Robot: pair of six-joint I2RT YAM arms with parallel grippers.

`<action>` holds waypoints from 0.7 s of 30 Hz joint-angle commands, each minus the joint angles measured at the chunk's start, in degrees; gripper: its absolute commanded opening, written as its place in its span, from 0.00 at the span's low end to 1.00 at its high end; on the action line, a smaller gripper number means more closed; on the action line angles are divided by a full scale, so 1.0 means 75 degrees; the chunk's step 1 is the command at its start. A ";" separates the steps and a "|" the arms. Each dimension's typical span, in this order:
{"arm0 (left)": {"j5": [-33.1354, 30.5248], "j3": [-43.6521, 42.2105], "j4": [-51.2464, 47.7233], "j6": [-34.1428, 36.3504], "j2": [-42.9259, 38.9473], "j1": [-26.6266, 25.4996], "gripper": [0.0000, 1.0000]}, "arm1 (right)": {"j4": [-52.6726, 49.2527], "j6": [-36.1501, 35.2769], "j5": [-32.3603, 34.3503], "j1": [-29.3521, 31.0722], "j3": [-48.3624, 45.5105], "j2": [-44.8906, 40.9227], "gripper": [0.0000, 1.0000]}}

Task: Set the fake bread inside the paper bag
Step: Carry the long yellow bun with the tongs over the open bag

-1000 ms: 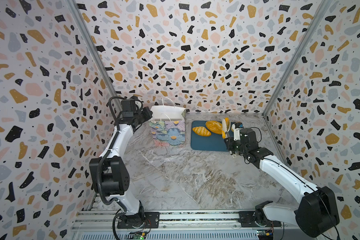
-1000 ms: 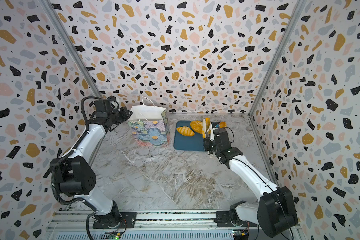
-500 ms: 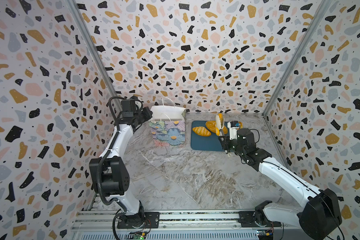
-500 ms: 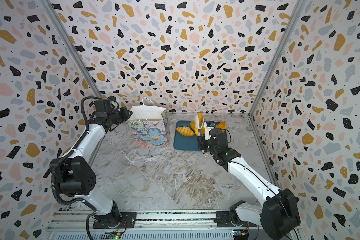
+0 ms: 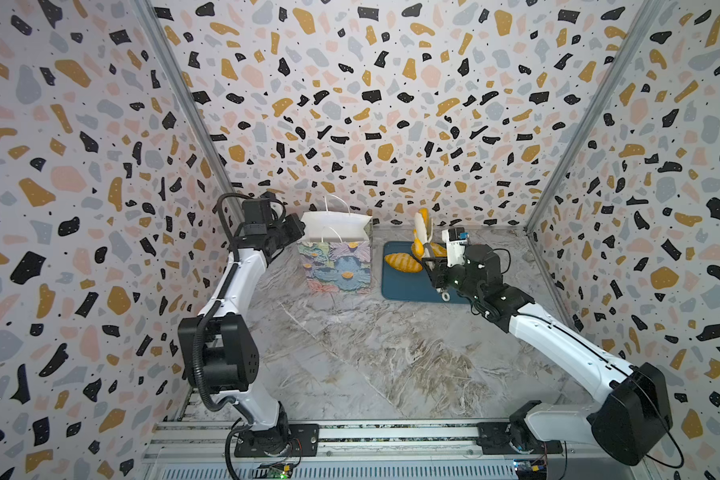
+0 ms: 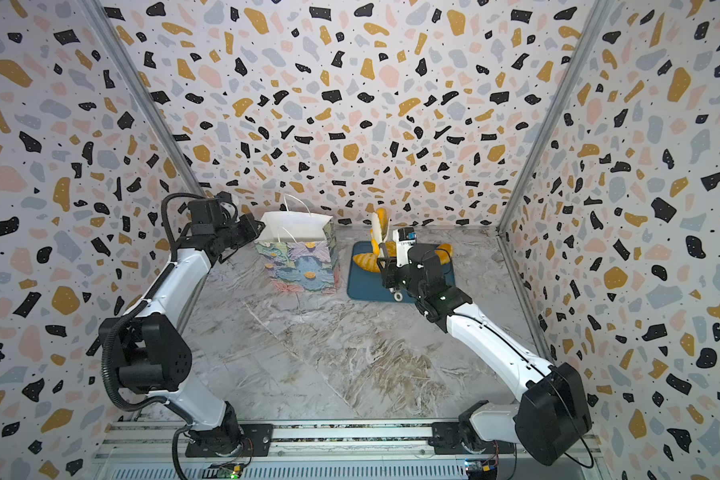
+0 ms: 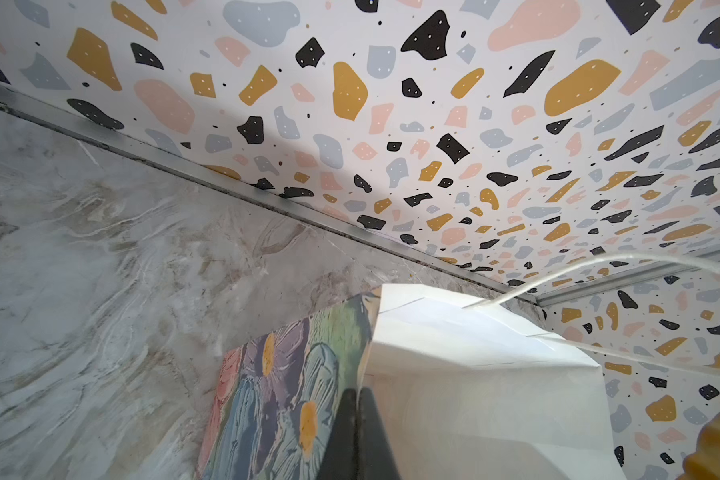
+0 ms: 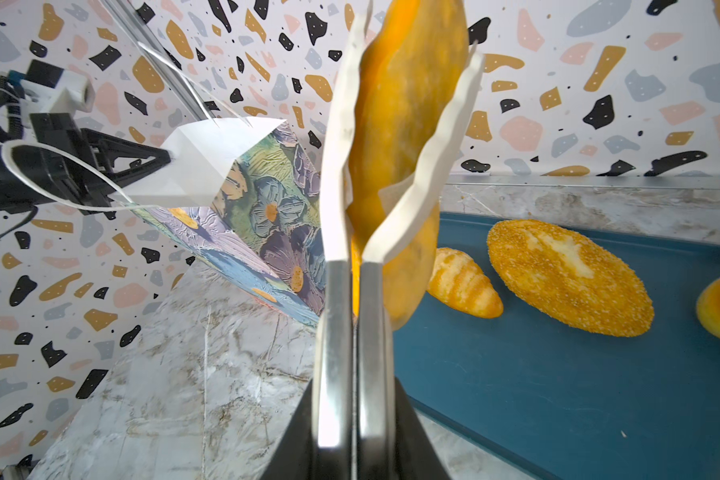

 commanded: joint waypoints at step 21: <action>0.0084 -0.0119 0.0257 0.0008 -0.0191 0.0024 0.00 | 0.0591 -0.0815 -0.0310 0.0847 0.2925 0.1656 0.19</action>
